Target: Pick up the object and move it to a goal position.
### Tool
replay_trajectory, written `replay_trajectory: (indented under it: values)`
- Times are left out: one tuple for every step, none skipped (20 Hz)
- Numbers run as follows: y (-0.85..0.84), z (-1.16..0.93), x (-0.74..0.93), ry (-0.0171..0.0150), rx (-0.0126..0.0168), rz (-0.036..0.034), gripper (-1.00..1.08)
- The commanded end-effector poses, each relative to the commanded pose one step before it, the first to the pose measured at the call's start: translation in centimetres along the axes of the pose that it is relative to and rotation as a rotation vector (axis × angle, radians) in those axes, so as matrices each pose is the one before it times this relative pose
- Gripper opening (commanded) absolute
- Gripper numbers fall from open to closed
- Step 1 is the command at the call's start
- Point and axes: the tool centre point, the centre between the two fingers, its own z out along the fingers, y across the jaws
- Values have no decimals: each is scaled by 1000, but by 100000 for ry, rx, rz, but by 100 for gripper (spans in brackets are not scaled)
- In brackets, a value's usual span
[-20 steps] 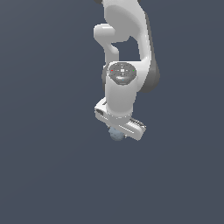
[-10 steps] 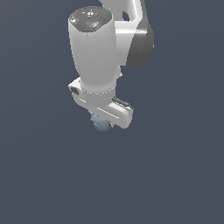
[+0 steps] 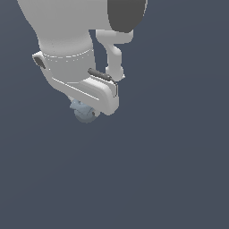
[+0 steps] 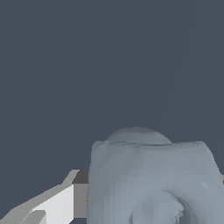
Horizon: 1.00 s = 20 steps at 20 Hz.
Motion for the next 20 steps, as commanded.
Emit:
replay_trajectory:
  values:
    - [661, -1656, 641, -101, -67, -108, -100]
    - [239, -586, 248, 0, 0, 0, -100]
    - [227, -558, 237, 0, 0, 0, -100]
    - [216, -531, 227, 0, 0, 0, -100]
    - [205, -505, 217, 0, 0, 0, -100]
    - [194, -480, 208, 0, 0, 0, -100]
    - [184, -457, 199, 0, 0, 0, -100]
    - [123, -437, 166, 15, -25, -63, -100]
    - [165, -411, 181, 0, 0, 0, -100]
    - [155, -390, 173, 0, 0, 0, -100]
    - [146, -369, 164, 0, 0, 0, -100]
    - [138, -349, 156, 0, 0, 0, -100]
    - [129, -329, 148, 0, 0, 0, -100]
    - [121, -309, 140, 0, 0, 0, -100]
    - [113, -290, 132, 0, 0, 0, -100]
    - [105, -272, 124, 0, 0, 0, -100]
    - [97, -253, 117, 0, 0, 0, -100]
    - [89, -235, 109, 0, 0, 0, -100]
    - [82, -218, 101, 0, 0, 0, -100]
    - [75, -200, 94, 0, 0, 0, -100]
